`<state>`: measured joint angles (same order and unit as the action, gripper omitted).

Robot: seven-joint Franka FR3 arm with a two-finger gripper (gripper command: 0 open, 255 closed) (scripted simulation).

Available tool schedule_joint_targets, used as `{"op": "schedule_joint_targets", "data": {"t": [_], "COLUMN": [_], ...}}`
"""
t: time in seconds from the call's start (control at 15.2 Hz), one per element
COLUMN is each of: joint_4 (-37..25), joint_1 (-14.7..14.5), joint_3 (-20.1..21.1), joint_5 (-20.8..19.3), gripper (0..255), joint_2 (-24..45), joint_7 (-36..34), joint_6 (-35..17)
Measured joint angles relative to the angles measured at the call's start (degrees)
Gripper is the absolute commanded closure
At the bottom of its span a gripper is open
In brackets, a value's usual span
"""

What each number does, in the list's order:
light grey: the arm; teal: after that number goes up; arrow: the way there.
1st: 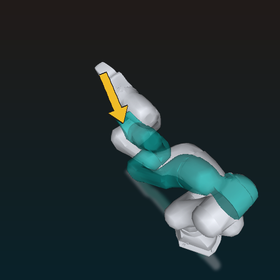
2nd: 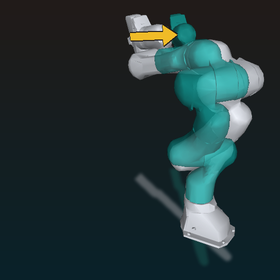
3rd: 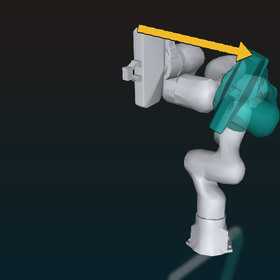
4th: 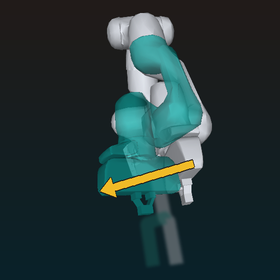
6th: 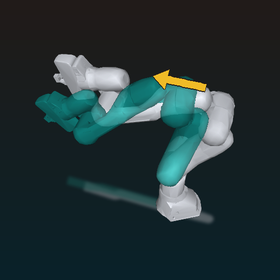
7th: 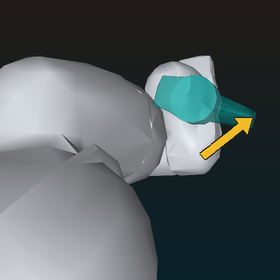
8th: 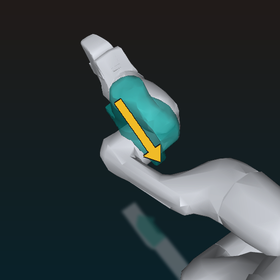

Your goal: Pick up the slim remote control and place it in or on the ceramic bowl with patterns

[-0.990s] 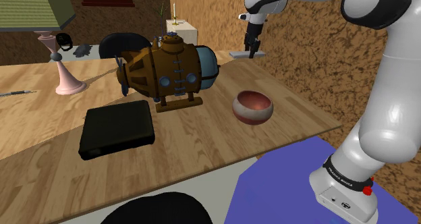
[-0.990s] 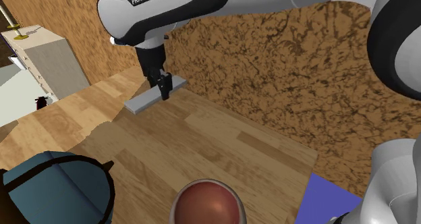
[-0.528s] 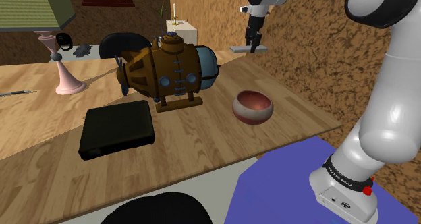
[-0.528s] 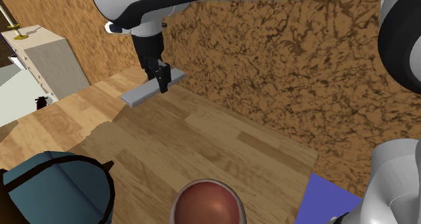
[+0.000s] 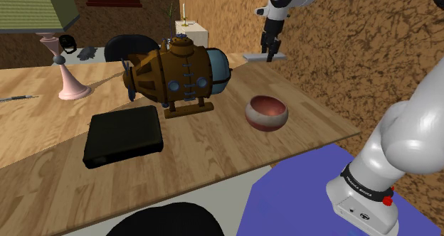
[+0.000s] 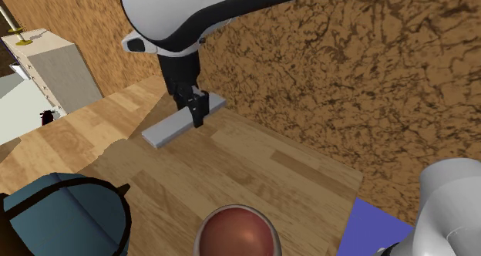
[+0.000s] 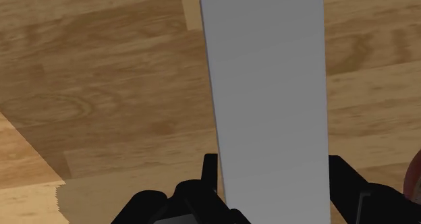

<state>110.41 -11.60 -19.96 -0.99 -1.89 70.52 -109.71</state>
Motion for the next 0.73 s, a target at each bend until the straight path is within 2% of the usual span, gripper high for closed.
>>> {"op": "schedule_joint_targets", "data": {"t": [0.4,0.73], "joint_4": [11.7,20.5], "joint_1": [-2.3,-4.0], "joint_3": [3.8,8.4], "joint_5": [-3.1,-4.1], "gripper": [255,255], "joint_2": [-10.5,-19.9], "joint_7": [-7.5,-14.5], "joint_6": [-1.5,-0.7]}}
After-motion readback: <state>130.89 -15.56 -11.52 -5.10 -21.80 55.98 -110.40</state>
